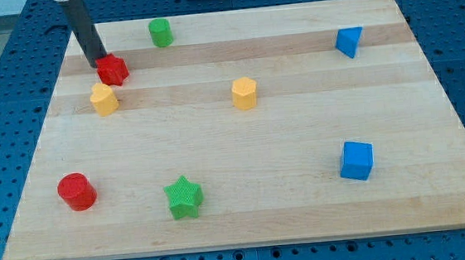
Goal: Point at the yellow heart
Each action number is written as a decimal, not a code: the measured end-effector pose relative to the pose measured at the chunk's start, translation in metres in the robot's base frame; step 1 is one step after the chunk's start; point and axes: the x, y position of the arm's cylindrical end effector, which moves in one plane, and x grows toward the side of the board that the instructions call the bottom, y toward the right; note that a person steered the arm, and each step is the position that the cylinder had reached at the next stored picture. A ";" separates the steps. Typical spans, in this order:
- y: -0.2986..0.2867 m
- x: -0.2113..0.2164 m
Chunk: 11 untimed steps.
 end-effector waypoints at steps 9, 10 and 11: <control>-0.047 0.093; -0.047 0.089; -0.032 0.091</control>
